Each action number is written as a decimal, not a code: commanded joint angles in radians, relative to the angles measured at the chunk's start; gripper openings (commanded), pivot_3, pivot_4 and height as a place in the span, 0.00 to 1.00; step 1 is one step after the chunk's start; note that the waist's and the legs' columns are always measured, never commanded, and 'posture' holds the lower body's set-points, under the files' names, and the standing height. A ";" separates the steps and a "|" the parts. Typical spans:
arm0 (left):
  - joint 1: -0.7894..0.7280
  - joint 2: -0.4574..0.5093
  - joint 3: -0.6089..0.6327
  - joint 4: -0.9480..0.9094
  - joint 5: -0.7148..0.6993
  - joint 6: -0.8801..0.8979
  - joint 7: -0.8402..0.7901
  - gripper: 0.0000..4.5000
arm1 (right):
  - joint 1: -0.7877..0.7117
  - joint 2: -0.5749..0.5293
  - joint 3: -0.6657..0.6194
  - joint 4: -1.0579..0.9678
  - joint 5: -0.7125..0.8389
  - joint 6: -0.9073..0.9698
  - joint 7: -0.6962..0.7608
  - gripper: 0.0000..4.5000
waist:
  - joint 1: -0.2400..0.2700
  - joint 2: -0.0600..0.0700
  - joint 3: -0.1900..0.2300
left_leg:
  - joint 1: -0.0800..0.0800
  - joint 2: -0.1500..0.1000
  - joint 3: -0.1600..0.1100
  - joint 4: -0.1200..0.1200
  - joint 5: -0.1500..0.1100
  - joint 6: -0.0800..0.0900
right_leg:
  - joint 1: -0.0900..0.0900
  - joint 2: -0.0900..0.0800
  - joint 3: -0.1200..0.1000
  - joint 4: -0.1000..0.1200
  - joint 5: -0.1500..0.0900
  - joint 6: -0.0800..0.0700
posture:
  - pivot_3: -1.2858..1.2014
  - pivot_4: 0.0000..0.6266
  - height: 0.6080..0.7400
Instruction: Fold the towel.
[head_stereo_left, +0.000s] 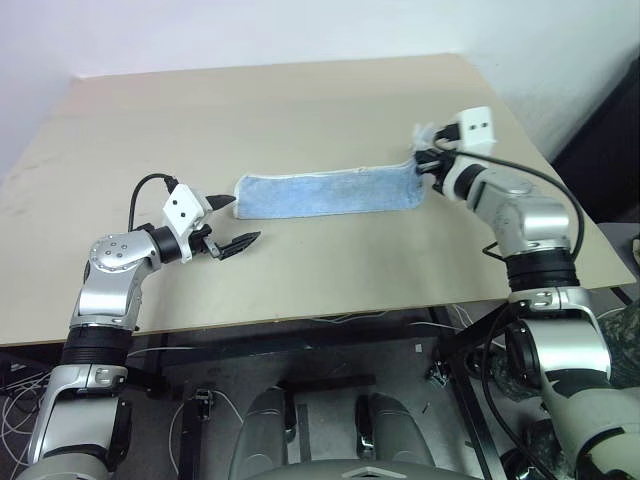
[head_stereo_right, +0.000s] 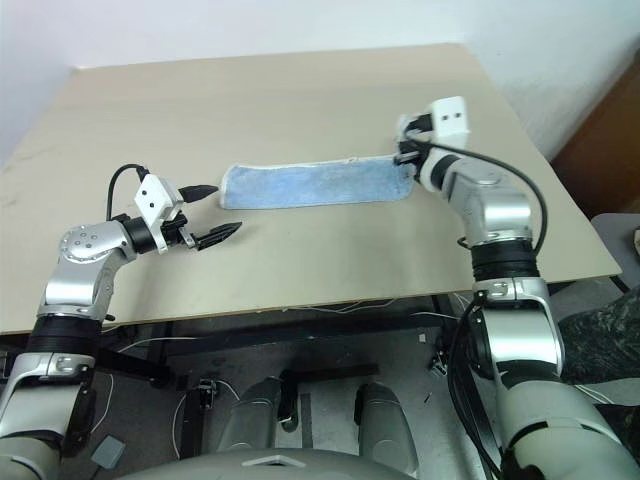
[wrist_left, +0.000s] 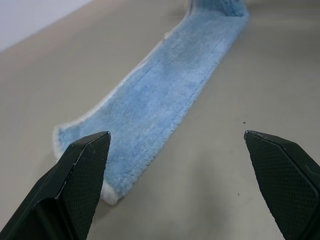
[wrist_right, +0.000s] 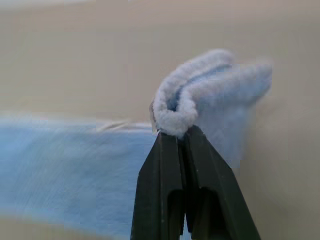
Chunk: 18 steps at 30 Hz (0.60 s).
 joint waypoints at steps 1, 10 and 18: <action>-0.009 -0.005 0.011 -0.026 -0.012 -0.006 0.010 1.00 | -0.019 0.013 0.102 -0.025 -0.093 -0.073 0.087 0.00 | 0.000 0.000 0.000 | -0.001 0.000 0.001 0.001 0.000 0.000 | 0.000 0.000 0.000 0.000 0.000 0.000 | 0.52 0.24 0.91; 0.023 -0.024 0.024 -0.095 -0.038 0.036 0.034 1.00 | -0.067 0.090 0.172 0.157 -0.243 -0.226 0.092 0.00 | -0.001 0.000 0.000 | -0.005 0.001 0.004 0.001 0.000 0.000 | -0.004 0.001 0.000 0.000 0.004 0.003 | 0.52 0.24 0.91; 0.088 -0.040 0.054 -0.216 -0.111 0.137 0.079 1.00 | -0.018 0.096 0.119 0.093 -0.205 -0.216 0.177 0.42 | -0.001 0.000 0.000 | -0.004 0.001 0.005 0.002 0.001 0.001 | -0.004 0.001 0.002 0.000 0.004 0.004 | 0.52 0.24 0.91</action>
